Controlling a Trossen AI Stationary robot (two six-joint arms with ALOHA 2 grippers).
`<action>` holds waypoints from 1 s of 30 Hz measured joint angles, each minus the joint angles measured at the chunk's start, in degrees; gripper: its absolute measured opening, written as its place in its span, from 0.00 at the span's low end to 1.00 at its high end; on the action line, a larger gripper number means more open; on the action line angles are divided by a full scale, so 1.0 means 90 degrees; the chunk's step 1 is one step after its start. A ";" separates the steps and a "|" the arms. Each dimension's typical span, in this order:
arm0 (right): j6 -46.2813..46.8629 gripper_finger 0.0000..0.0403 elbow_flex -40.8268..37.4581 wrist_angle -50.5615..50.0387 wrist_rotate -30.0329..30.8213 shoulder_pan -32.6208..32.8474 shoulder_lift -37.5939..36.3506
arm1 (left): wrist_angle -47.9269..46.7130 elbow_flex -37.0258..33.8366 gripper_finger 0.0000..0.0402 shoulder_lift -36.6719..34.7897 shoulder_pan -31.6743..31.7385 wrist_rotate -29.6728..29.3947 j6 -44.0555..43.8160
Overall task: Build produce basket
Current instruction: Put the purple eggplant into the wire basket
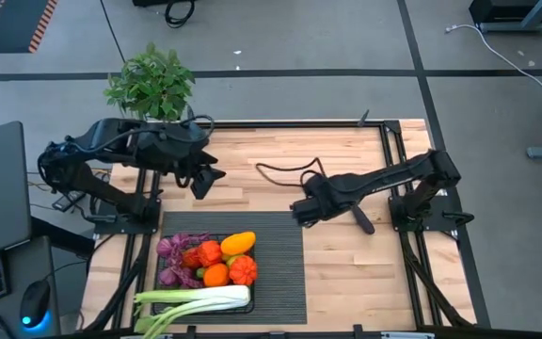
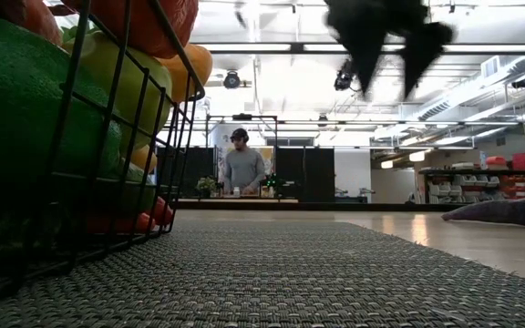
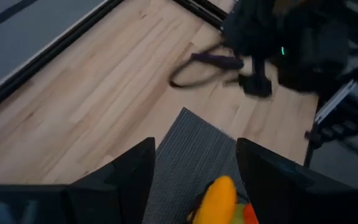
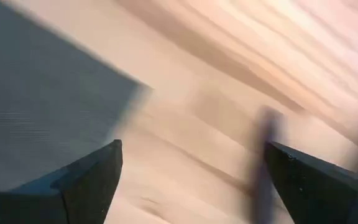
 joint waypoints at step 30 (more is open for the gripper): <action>-0.1149 0.87 -0.3581 0.1072 -0.3114 -0.0457 0.0214 | 0.0279 -0.0002 0.58 0.0629 -0.1111 0.0012 0.0493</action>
